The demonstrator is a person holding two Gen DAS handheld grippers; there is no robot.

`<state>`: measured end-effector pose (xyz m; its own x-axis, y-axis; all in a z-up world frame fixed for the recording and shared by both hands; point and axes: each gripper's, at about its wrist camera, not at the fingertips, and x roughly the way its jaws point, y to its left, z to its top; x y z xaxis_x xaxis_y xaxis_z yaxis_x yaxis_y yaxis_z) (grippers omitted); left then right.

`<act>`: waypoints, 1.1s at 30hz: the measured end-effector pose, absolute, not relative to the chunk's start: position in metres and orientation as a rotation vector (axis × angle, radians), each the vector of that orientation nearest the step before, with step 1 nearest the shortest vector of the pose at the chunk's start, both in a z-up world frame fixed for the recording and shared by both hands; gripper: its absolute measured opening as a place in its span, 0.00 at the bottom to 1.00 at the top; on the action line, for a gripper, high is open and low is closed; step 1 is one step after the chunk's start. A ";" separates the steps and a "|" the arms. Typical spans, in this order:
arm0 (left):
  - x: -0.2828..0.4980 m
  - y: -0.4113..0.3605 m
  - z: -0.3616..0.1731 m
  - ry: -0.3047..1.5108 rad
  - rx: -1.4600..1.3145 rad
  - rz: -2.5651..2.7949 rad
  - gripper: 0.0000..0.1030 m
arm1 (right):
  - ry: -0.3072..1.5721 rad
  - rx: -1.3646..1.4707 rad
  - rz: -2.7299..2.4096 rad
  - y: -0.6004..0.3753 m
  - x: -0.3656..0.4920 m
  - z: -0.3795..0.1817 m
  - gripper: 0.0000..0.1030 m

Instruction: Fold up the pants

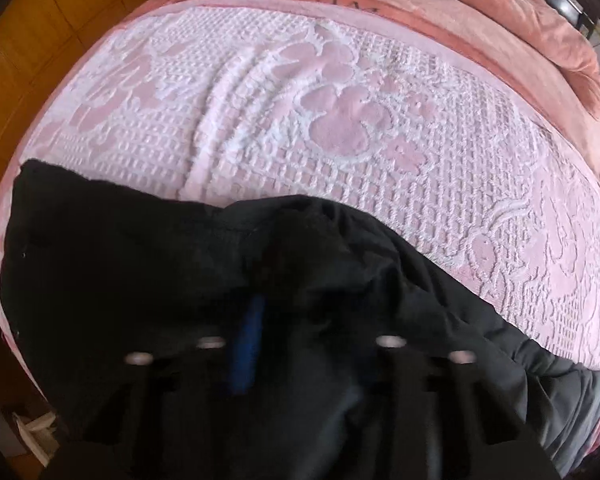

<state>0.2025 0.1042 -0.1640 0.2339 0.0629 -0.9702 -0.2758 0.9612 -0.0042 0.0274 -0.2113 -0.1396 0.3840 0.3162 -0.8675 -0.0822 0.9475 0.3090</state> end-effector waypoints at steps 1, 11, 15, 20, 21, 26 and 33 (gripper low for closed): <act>0.203 0.106 -0.164 1.307 -0.198 0.229 0.16 | 1.157 0.237 0.253 -0.213 0.028 -0.142 0.65; 0.181 0.119 -0.147 0.943 -0.237 0.247 0.00 | 1.144 0.265 0.209 -0.225 0.030 -0.148 0.66; 0.182 0.118 -0.160 1.008 -0.273 0.187 0.02 | 1.154 0.250 0.195 -0.227 0.028 -0.153 0.66; 0.135 0.120 -0.127 0.984 -0.350 0.073 0.40 | 1.137 0.244 0.213 -0.224 0.025 -0.142 0.67; 0.125 0.117 -0.125 0.993 -0.339 0.055 0.43 | 1.131 0.236 0.219 -0.221 0.026 -0.139 0.67; 0.095 0.104 -0.156 1.132 -0.308 -0.004 0.43 | 1.157 0.152 0.233 -0.188 0.029 -0.148 0.67; 0.083 0.115 -0.160 1.125 -0.313 -0.032 0.38 | 1.200 0.059 0.200 -0.171 0.032 -0.162 0.67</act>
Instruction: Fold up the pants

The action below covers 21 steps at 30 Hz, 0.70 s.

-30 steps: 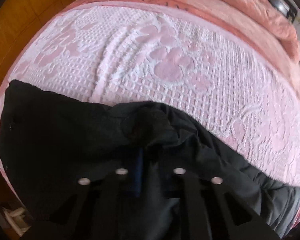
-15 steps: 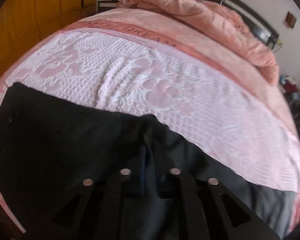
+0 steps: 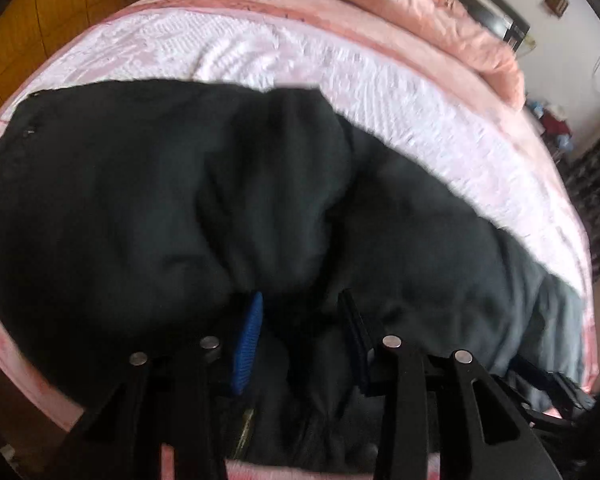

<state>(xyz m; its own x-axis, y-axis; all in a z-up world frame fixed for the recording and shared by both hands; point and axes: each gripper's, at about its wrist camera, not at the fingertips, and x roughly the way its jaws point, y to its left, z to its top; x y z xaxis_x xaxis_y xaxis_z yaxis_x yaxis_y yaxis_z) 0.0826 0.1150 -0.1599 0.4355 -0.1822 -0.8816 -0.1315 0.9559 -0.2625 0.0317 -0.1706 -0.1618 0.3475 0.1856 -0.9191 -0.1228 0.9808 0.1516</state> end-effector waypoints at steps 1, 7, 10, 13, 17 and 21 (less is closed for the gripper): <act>0.074 0.125 -0.148 1.099 -0.324 -0.038 0.40 | 1.185 0.080 0.221 -0.170 0.029 -0.154 0.67; 0.029 0.229 -0.124 1.062 -0.459 0.125 0.54 | 1.135 0.098 0.329 -0.144 0.015 -0.122 0.69; 0.014 0.281 -0.135 1.081 -0.546 0.229 0.52 | 1.143 0.092 0.380 -0.125 0.012 -0.120 0.69; 0.006 0.318 -0.154 1.113 -0.676 0.246 0.50 | 1.160 0.063 0.397 -0.108 0.010 -0.127 0.69; 0.009 0.325 -0.169 1.128 -0.732 0.221 0.49 | 1.179 0.055 0.399 -0.100 0.008 -0.133 0.69; 0.018 0.321 -0.181 1.143 -0.738 0.240 0.44 | 1.186 0.048 0.380 -0.102 0.005 -0.135 0.70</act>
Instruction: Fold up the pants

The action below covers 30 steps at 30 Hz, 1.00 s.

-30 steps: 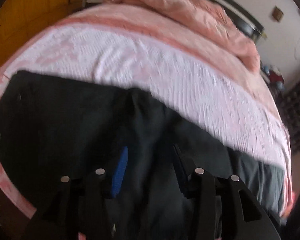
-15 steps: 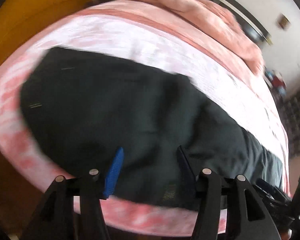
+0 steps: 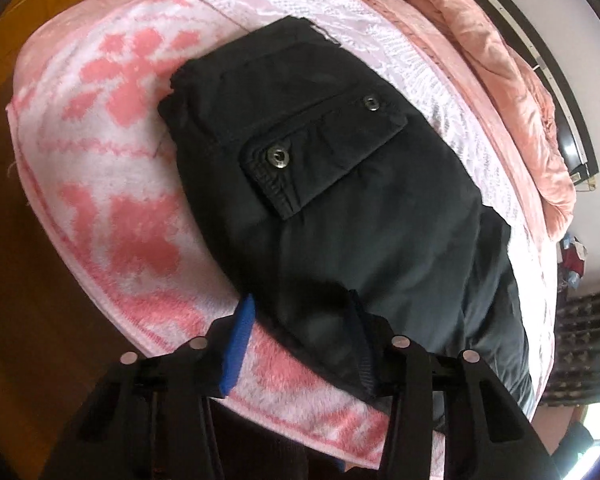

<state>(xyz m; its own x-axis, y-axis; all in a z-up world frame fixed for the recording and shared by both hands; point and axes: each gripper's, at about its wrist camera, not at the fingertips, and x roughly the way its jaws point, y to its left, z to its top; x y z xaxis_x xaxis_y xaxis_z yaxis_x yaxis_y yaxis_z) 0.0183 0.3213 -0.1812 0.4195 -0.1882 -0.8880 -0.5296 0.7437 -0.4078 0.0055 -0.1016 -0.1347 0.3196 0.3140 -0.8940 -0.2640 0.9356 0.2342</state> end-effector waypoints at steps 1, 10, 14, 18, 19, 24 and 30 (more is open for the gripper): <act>0.019 0.320 -0.183 1.142 -0.738 0.244 0.41 | 1.188 0.052 0.374 -0.104 0.006 -0.135 0.71; -0.005 0.323 -0.176 1.075 -0.708 0.314 0.02 | 1.199 0.070 0.348 -0.114 0.006 -0.139 0.72; -0.005 0.327 -0.192 1.127 -0.654 0.376 0.00 | 1.204 0.074 0.341 -0.119 0.008 -0.142 0.72; -0.014 0.320 -0.171 1.055 -0.617 0.343 0.00 | 1.205 0.090 0.325 -0.130 0.010 -0.144 0.72; -0.014 0.311 -0.155 1.019 -0.584 0.311 0.00 | 1.199 0.099 0.319 -0.133 0.011 -0.143 0.72; 0.009 0.235 -0.111 0.991 -0.430 0.107 0.39 | 1.161 0.142 0.257 -0.167 0.012 -0.133 0.72; 0.037 0.132 -0.114 1.063 -0.317 -0.141 0.59 | 1.110 0.183 0.127 -0.227 0.002 -0.122 0.72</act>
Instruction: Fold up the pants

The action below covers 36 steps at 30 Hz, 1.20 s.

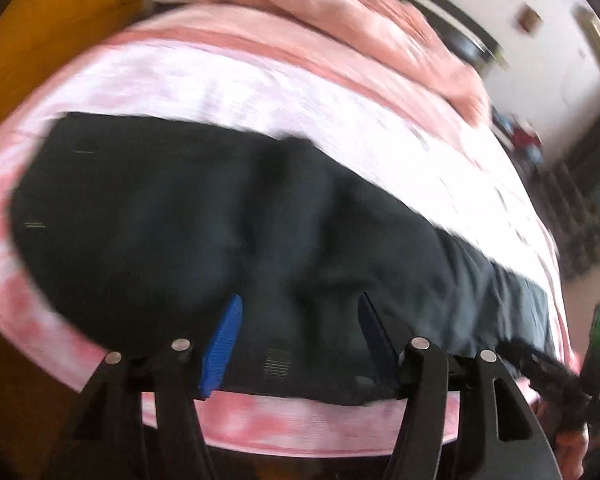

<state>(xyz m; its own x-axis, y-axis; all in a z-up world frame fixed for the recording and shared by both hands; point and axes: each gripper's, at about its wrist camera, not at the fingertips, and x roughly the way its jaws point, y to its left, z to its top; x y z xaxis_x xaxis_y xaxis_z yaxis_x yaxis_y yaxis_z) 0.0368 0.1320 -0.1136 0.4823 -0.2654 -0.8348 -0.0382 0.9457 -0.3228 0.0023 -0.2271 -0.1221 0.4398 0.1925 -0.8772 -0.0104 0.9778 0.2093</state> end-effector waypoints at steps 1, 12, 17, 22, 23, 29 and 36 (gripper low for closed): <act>0.040 0.114 -0.120 1.084 -0.303 -0.174 0.59 | 1.106 0.173 0.108 -0.232 0.000 -0.122 0.72; 0.045 0.037 -0.172 1.129 -0.087 -0.181 0.73 | 1.158 0.115 -0.009 -0.264 -0.009 -0.173 0.72; 0.039 0.030 -0.160 1.121 -0.081 -0.186 0.74 | 1.130 0.137 0.013 -0.266 -0.013 -0.159 0.73; 0.027 0.006 -0.142 1.095 -0.089 -0.250 0.75 | 1.056 0.291 -0.031 -0.322 -0.037 -0.124 0.76; 0.024 -0.001 -0.140 1.098 -0.090 -0.270 0.76 | 1.051 0.332 -0.049 -0.338 -0.043 -0.121 0.76; 0.028 -0.041 -0.142 1.111 -0.064 -0.326 0.78 | 1.047 0.496 -0.254 -0.441 -0.078 -0.128 0.76; 0.031 -0.074 -0.148 1.125 -0.027 -0.344 0.81 | 1.053 0.685 -0.325 -0.506 -0.093 -0.162 0.76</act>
<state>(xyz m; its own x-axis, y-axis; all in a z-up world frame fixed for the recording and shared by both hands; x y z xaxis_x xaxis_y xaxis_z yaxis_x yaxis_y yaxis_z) 0.0315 -0.0739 -0.1476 0.3841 -0.2831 -0.8788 0.2560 0.9472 -0.1932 -0.0928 -0.5057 -0.1622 0.4732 0.0715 -0.8780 0.5541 0.7507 0.3598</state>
